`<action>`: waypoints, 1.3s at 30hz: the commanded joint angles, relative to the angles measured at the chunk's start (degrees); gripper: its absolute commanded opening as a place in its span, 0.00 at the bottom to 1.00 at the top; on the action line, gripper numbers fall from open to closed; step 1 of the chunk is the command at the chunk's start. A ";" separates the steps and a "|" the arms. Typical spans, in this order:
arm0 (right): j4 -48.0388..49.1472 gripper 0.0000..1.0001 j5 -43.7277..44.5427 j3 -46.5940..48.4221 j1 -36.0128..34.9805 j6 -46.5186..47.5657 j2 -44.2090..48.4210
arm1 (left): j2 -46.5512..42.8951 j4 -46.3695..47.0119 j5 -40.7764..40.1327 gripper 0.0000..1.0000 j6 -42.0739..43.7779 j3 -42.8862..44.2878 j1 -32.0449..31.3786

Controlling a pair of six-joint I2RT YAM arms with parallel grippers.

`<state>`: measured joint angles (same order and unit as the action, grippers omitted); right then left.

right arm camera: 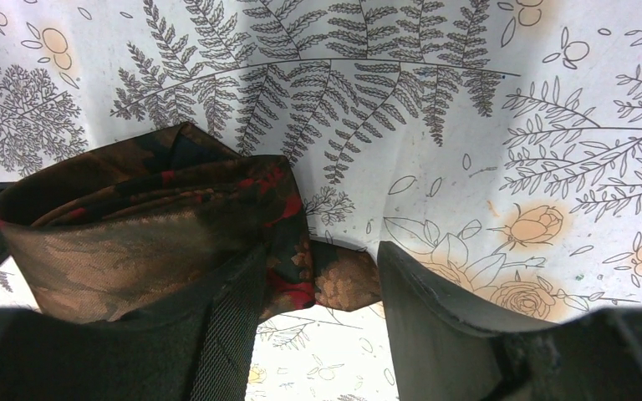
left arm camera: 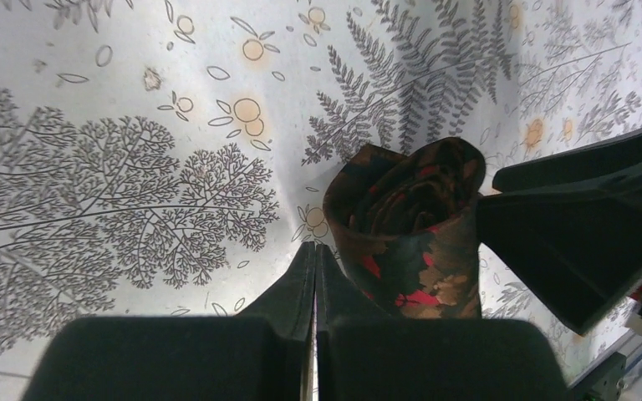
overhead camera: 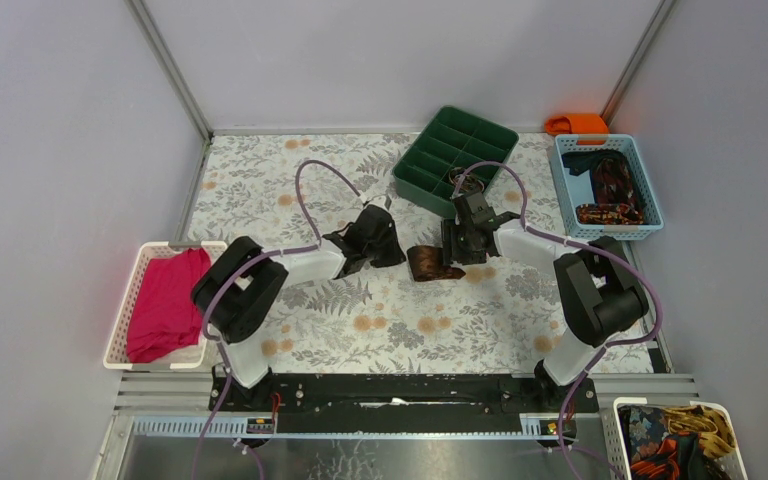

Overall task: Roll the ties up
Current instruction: Roll the tie at the center of the board.

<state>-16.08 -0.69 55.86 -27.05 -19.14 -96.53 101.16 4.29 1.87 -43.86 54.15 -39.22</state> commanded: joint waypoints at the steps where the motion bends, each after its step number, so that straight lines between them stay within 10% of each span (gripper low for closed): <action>1: -2.77 0.58 -1.45 0.07 -0.03 0.25 -2.71 | 3.03 4.65 4.55 0.00 -0.70 0.97 -0.15; 32: -1.92 0.46 -3.22 5.55 -6.57 -3.89 -12.04 | 1.19 -1.11 4.39 0.00 2.76 3.42 -0.11; 39: 3.14 0.46 -14.97 3.84 -5.78 -4.70 -12.37 | 0.47 -3.49 4.29 0.00 3.51 5.66 -0.16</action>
<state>-11.66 -7.25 62.39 -31.81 -22.35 -105.03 102.48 -0.21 5.06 -41.39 56.21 -38.85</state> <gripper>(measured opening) 0.458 0.006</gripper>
